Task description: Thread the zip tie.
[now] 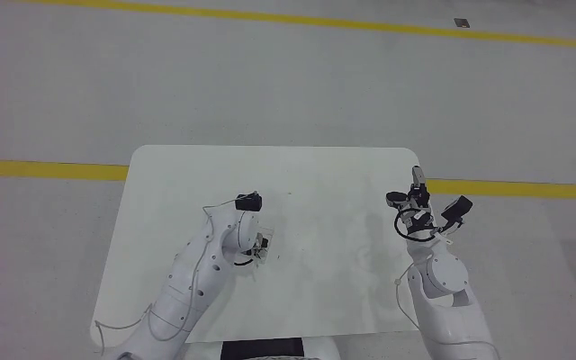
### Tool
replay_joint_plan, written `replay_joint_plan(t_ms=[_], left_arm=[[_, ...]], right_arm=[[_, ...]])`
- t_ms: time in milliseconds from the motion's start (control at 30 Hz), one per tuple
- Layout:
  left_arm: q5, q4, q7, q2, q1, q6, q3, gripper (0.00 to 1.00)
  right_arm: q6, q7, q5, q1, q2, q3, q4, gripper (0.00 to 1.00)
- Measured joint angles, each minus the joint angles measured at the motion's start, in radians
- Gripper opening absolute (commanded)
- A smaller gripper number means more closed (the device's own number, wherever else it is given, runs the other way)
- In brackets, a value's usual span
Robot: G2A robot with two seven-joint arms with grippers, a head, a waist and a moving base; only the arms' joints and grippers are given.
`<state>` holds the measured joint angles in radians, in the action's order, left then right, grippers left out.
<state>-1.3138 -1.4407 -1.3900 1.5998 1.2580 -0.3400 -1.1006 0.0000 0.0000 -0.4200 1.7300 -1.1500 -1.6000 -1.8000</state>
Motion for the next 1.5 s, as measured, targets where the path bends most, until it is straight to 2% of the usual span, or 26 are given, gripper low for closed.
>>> replay_joint_plan(t_ms=[367, 567, 633, 800, 933, 1133, 1500], left_arm=[[-0.005, 0.026, 0.0, 0.005, -0.013, 0.0, 0.005, 0.16], [-0.009, 0.038, 0.0, 0.008, -0.017, 0.0, 0.003, 0.08], [-0.01, 0.04, 0.0, 0.009, -0.017, 0.0, 0.002, 0.0], [-0.014, 0.033, 0.0, 0.011, -0.014, 0.0, -0.001, 0.0], [-0.019, 0.004, 0.0, 0.01, -0.002, 0.0, -0.001, 0.0], [-0.033, -0.067, 0.0, 0.003, 0.032, 0.0, 0.002, 0.0], [-0.063, -0.171, 0.0, -0.018, 0.093, 0.0, 0.005, 0.0]], right_arm=[[0.0, 0.0, 0.0, 0.0, 0.0, 0.0, 0.0, 1.0], [0.0, 0.0, 0.0, 0.0, 0.0, 0.0, 0.0, 1.0], [0.0, 0.0, 0.0, 0.0, 0.0, 0.0, 0.0, 1.0], [0.0, 0.0, 0.0, 0.0, 0.0, 0.0, 0.0, 1.0], [0.0, 0.0, 0.0, 0.0, 0.0, 0.0, 0.0, 1.0], [0.0, 0.0, 0.0, 0.0, 0.0, 0.0, 0.0, 1.0], [0.0, 0.0, 0.0, 0.0, 0.0, 0.0, 0.0, 1.0]])
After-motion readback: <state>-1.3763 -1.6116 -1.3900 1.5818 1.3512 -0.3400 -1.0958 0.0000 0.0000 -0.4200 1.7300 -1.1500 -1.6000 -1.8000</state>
